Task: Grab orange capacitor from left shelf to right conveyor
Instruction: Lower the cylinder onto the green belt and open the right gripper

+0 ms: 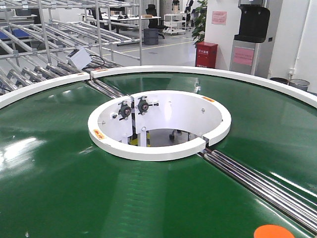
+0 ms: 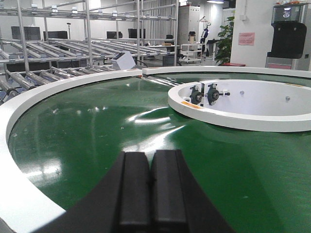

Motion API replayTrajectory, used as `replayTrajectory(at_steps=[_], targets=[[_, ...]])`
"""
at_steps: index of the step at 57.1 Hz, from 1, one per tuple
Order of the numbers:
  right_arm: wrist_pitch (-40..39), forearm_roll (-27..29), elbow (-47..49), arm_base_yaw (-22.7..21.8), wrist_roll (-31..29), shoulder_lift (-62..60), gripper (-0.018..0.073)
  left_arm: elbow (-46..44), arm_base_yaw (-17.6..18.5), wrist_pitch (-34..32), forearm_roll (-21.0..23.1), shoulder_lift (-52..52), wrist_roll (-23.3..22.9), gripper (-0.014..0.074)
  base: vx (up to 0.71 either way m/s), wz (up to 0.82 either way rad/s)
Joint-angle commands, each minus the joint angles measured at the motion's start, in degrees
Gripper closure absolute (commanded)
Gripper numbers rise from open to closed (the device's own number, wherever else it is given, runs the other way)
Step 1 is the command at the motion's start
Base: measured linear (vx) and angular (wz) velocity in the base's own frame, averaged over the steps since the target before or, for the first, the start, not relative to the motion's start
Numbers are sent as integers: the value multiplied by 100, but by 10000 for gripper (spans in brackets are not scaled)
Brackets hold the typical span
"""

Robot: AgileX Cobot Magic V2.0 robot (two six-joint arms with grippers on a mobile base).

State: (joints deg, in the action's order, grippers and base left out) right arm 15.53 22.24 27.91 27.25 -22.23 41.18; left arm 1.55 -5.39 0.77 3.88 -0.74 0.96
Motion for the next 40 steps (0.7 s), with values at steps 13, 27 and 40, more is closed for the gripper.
replayTrajectory(at_steps=[13, 27, 40], targets=[[-1391, -810, 174, 11, 742, 450, 198, 186, 9, -465, 41, -66, -37, 602, 0, 0], [-3288, -3957, 174, 11, 4116, 1593, 198, 186, 9, -465, 41, -66, -37, 602, 0, 0], [-5833, -3108, 336, 11, 2346, 4250, 198, 186, 9, -465, 41, -66, -37, 602, 0, 0]])
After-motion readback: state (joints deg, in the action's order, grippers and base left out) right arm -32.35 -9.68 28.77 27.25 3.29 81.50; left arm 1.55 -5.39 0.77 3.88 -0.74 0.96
